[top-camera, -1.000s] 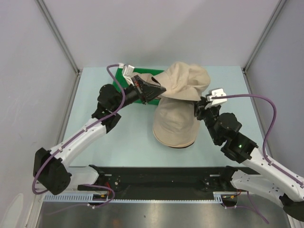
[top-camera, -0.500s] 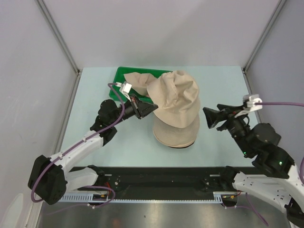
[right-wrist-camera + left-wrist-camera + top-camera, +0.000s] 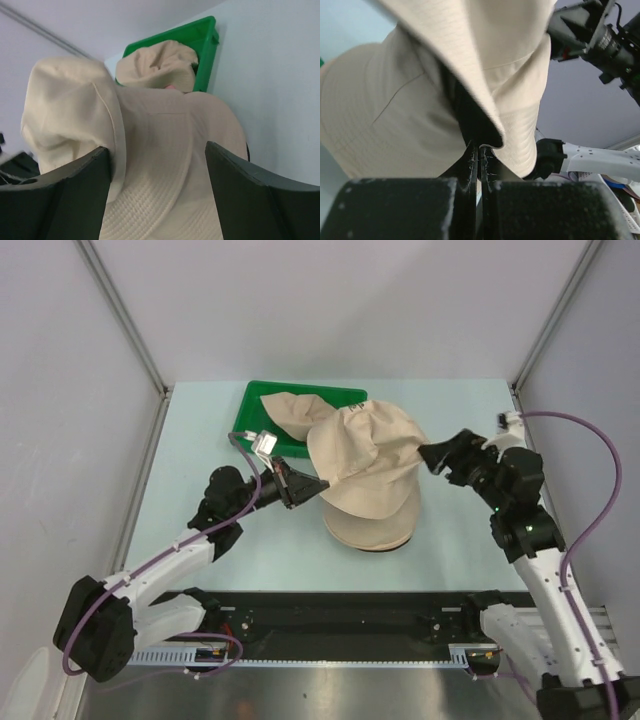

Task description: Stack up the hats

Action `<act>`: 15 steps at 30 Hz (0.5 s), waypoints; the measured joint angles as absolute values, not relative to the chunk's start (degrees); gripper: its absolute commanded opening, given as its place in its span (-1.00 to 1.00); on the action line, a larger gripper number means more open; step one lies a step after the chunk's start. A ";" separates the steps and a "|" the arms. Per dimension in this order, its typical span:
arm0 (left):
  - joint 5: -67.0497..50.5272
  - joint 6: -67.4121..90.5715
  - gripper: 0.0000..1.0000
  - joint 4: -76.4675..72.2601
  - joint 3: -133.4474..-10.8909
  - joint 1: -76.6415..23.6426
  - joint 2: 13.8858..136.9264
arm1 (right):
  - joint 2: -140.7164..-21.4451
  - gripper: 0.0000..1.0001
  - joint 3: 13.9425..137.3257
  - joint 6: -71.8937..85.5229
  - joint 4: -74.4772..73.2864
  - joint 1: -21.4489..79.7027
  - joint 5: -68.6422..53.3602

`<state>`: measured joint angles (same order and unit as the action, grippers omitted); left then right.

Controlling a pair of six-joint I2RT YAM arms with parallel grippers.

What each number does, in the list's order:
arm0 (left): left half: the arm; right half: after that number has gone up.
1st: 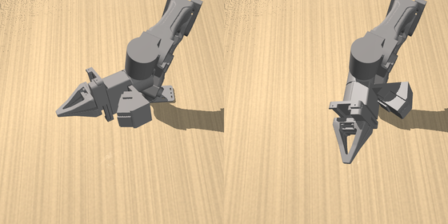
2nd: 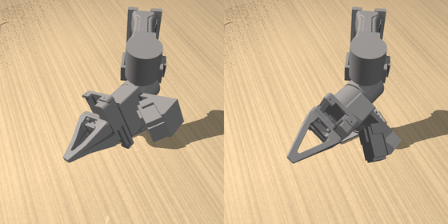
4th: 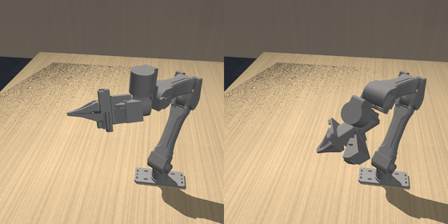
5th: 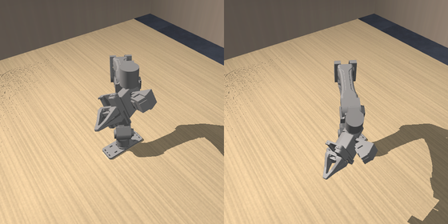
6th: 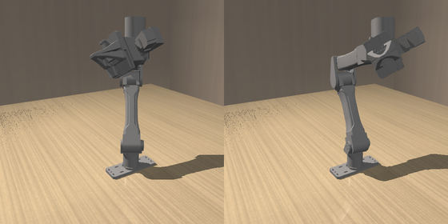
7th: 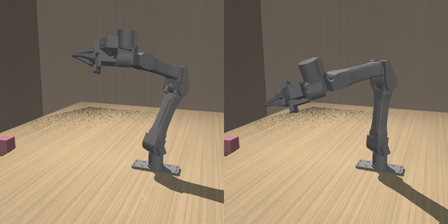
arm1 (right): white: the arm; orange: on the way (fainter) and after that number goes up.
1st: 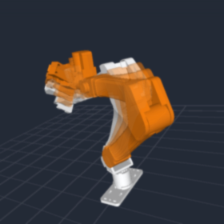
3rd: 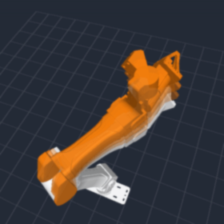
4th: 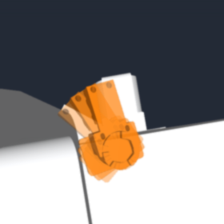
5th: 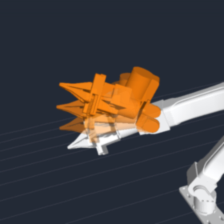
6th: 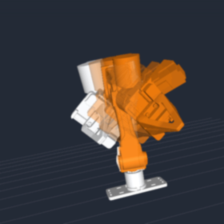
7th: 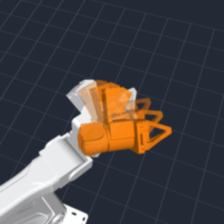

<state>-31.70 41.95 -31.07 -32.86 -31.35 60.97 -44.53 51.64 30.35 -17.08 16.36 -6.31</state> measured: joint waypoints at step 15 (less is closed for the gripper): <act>-28.23 42.17 -0.99 -32.29 -25.85 -31.31 57.19 | -48.38 0.58 37.82 58.15 17.93 -7.25 -44.53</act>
<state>-28.23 42.17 -32.29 -25.85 -31.31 57.19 -48.38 37.82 58.15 17.93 -7.25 -44.53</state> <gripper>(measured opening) 0.010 0.781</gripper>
